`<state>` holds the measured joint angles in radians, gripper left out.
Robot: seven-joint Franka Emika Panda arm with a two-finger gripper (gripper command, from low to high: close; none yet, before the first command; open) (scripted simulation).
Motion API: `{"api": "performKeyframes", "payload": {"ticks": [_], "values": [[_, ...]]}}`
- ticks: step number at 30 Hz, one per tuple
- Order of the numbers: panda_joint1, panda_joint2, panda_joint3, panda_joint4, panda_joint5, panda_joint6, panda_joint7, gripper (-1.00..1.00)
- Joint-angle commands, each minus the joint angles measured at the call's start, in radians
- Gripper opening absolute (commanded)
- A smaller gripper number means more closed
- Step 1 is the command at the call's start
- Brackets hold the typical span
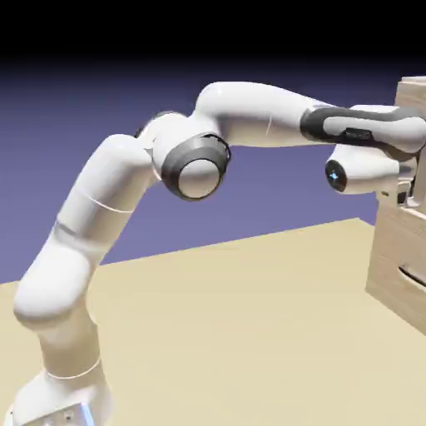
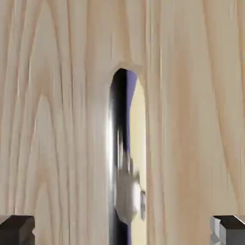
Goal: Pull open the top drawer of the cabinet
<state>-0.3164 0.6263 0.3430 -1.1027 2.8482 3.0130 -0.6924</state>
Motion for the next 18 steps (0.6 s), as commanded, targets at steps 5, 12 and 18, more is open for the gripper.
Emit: {"api": "performKeyframes", "payload": {"ticks": [5, 12, 18], "values": [[0.006, 0.021, -0.001, 0.032, -0.001, 0.012, -0.004, -1.0], [-0.044, -0.139, 0.002, -0.222, 0.039, -0.086, -0.003, -1.0], [-0.093, -0.285, 0.015, -0.439, 0.045, -0.164, 0.028, -1.0]]}}
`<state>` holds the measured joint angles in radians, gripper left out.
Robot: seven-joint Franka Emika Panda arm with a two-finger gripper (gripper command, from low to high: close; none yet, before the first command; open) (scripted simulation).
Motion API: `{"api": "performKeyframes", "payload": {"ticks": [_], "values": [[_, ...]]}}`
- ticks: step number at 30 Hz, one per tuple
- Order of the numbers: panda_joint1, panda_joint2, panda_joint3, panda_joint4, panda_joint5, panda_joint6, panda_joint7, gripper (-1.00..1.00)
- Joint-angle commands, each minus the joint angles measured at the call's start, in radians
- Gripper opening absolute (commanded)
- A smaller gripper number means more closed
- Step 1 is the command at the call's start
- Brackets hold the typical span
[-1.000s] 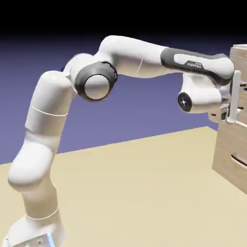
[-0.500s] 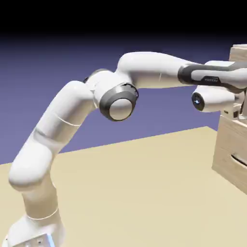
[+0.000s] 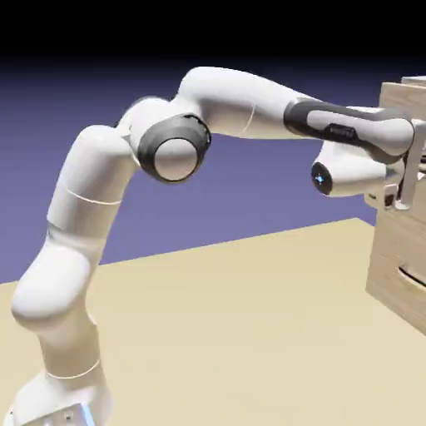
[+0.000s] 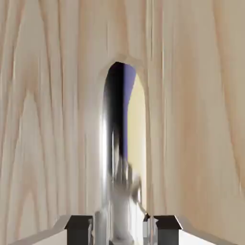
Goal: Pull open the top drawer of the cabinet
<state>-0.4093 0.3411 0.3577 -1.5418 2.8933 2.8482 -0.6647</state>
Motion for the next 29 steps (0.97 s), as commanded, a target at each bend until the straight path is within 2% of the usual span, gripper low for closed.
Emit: {"api": "performKeyframes", "payload": {"ticks": [1, 14, 25, 26, 29], "values": [[-0.008, -0.026, 0.002, -0.036, -0.001, -0.011, 0.008, -1.0], [-0.073, -0.399, -0.004, -0.507, -0.058, -0.151, 0.178, -1.0], [-0.031, -0.766, -0.088, -0.883, -0.164, -0.207, 0.357, -1.0], [-0.031, -0.766, -0.088, -0.883, -0.164, -0.207, 0.357, 1.0], [-0.015, -0.839, -0.109, -0.945, -0.191, -0.203, 0.39, 1.0]]}}
